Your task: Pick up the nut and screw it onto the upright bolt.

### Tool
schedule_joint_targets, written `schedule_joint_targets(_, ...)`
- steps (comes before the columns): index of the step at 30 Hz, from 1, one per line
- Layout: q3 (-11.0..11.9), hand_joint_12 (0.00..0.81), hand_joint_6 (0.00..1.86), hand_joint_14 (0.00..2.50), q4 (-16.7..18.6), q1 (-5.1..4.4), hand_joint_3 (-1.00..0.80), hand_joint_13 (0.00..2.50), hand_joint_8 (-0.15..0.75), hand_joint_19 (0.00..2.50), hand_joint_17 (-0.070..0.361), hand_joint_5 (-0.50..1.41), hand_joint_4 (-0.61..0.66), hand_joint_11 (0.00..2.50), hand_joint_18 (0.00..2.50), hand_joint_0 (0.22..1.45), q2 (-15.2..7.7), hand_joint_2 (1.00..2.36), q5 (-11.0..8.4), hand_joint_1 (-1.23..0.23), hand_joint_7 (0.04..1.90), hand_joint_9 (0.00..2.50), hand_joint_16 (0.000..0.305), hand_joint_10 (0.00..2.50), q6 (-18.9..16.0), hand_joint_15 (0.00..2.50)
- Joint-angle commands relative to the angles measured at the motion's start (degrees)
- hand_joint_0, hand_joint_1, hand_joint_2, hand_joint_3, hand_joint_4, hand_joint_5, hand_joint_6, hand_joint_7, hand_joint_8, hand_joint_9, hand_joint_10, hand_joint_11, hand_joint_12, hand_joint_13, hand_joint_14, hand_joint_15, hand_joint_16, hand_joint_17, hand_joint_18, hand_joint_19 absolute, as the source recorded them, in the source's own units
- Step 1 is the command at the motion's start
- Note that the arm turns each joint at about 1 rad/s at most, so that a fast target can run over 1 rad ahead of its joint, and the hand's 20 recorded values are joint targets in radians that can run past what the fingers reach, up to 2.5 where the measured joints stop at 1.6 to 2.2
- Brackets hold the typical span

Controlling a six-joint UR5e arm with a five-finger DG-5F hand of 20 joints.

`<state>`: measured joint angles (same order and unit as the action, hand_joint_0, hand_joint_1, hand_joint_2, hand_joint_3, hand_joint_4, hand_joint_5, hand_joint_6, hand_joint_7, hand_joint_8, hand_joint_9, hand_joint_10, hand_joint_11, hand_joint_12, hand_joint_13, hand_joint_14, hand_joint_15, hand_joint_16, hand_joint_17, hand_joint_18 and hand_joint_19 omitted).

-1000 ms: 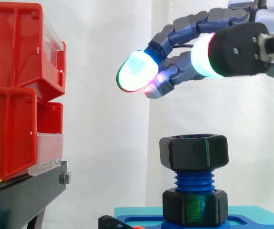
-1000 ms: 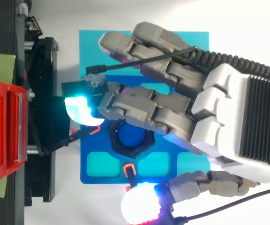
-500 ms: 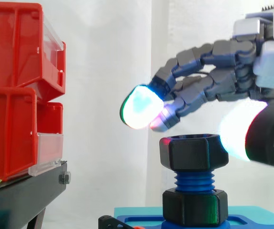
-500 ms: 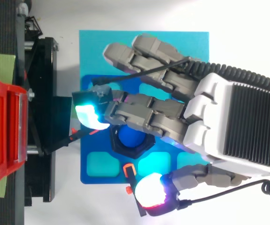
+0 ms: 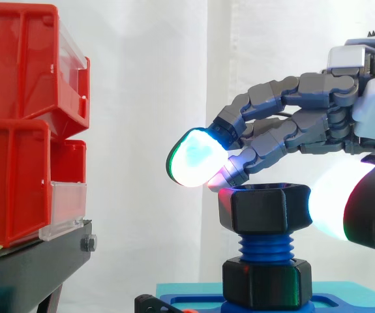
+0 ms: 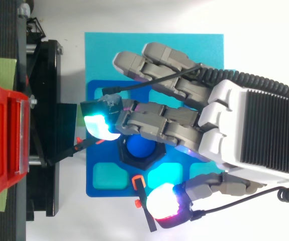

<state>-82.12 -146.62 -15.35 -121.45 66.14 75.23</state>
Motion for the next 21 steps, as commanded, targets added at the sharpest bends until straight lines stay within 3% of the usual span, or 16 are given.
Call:
schedule_joint_targets(1, -0.1, 0.415, 0.50, 0.00, -0.1, 0.23, -0.50, 0.07, 0.269, 0.00, 0.136, -0.23, 0.19, 0.00, 0.00, 0.35, 0.0, 1.00, 0.30, -0.74, 0.74, 0.26, 0.061, 0.00, 0.0, 0.00)
schedule_joint_targets(6, -0.1, 0.424, 0.50, 0.00, -0.1, 0.67, -0.50, 0.07, 0.281, 0.01, 0.136, -0.22, 0.20, 0.00, 0.00, 0.34, 0.0, 1.00, 1.36, -0.65, 0.75, 0.27, 0.061, 0.00, 0.0, 0.00)
schedule_joint_targets(8, 0.0, 0.428, 0.50, 0.00, 0.3, 0.76, -0.50, 0.08, 0.287, 0.00, 0.137, -0.21, 0.21, 0.00, 0.00, 0.33, -1.6, 1.00, 1.62, -0.62, 0.76, 0.28, 0.061, 0.00, -0.1, 0.00)
schedule_joint_targets(13, 0.0, 0.425, 0.50, 0.00, 2.7, 1.46, -0.50, 0.09, 0.288, 0.00, 0.137, -0.21, 0.22, 0.00, 0.00, 0.34, -2.7, 1.00, 3.47, -0.66, 0.78, 0.30, 0.061, 0.00, -1.9, 0.00)
schedule_joint_targets(21, 0.0, 0.415, 0.50, 0.00, 3.4, 1.99, -0.50, 0.12, 0.287, 0.02, 0.132, -0.20, 0.23, 0.00, 0.00, 0.36, -2.7, 1.00, 3.47, -0.66, 0.81, 0.34, 0.059, 0.00, -2.1, 0.00)
